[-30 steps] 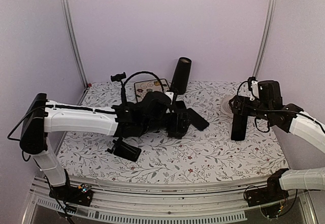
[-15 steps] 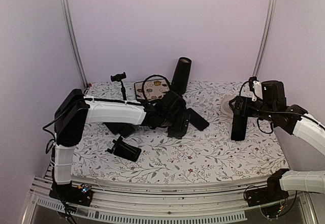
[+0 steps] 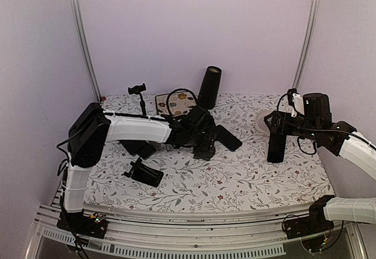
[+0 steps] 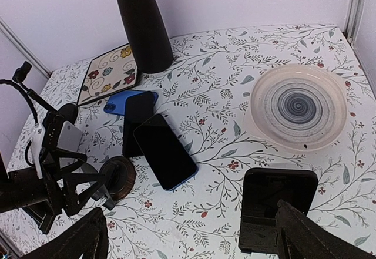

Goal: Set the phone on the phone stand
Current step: Move the phone stand to the center of the board.

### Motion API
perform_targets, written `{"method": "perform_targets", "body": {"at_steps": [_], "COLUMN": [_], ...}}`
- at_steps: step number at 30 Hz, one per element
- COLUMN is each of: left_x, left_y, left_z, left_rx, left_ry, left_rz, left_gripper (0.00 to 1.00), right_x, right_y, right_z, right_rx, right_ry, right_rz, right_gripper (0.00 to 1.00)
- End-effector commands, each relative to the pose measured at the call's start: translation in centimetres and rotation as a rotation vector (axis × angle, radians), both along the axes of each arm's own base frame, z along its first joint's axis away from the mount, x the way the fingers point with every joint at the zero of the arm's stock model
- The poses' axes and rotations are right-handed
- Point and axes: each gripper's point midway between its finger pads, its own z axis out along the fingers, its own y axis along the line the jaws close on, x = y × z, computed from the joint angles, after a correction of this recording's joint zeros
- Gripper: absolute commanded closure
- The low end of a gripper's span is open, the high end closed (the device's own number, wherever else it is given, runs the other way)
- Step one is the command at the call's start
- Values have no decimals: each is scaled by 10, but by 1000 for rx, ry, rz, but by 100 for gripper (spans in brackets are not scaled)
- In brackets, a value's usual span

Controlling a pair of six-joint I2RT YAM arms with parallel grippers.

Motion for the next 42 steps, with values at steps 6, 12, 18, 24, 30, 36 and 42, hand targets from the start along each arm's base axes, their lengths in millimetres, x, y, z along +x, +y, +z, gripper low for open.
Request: {"method": "perform_targets", "body": {"at_steps": [6, 12, 18, 24, 30, 36, 42], "left_x": [0, -16, -38, -62, -77, -86, -86], "left_y": [-7, -8, -3, 4, 4, 2, 2], "left_z": [-9, 3, 10, 6, 9, 8, 7], "left_rx": [-15, -30, -21, -17, -40, -47, -48], "left_ry": [7, -10, -13, 12, 29, 41, 44], "left_rz": [-31, -11, 54, 105, 113, 109, 113], "left_gripper": [34, 40, 41, 42, 42, 42, 36], "right_x": [-2, -2, -1, -1, 0, -1, -1], "right_y": [7, 8, 13, 19, 27, 30, 32], "right_z": [3, 0, -5, -10, -12, -12, -12], "right_rx": [38, 39, 47, 45, 39, 37, 33], "right_ry": [-8, -5, 4, 17, 21, 24, 26], "right_rz": [25, 30, 45, 63, 81, 85, 88], "right_gripper": [1, 1, 1, 1, 1, 1, 1]}}
